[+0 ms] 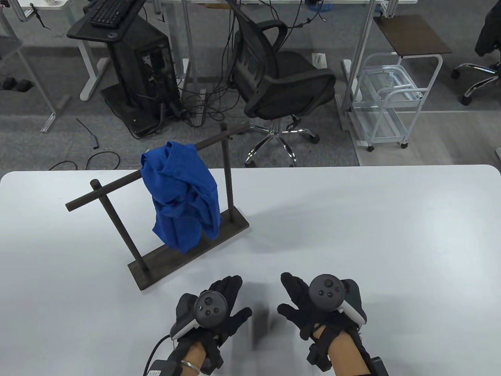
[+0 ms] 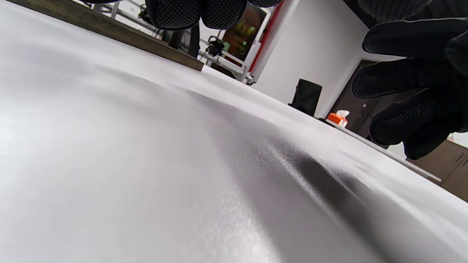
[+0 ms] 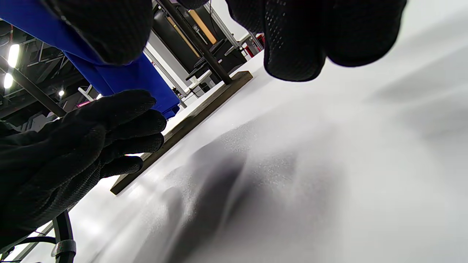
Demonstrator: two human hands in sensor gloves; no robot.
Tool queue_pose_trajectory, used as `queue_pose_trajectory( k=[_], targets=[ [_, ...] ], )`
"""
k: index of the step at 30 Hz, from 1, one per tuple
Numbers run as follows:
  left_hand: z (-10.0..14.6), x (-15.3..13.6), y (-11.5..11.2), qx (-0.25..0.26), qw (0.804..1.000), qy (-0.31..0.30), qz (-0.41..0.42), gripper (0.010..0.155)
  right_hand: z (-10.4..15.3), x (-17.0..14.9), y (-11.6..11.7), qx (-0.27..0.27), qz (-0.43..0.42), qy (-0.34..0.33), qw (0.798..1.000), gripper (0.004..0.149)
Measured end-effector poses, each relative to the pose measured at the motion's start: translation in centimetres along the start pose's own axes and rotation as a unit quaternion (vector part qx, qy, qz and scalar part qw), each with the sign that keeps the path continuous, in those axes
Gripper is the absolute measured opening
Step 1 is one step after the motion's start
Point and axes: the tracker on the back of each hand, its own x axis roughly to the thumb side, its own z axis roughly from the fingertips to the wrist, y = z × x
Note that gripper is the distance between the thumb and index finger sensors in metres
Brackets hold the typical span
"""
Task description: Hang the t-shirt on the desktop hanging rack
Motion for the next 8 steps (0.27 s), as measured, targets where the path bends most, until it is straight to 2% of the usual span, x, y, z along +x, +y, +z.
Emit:
queue_pose_trajectory(
  k=[8],
  targets=[
    [0.27,0.41,0.21,-0.004,1.0,-0.006,-0.018,0.086,-0.2,-0.28,0.24,0.01,-0.002,0.006,1.0,0.076]
  ],
)
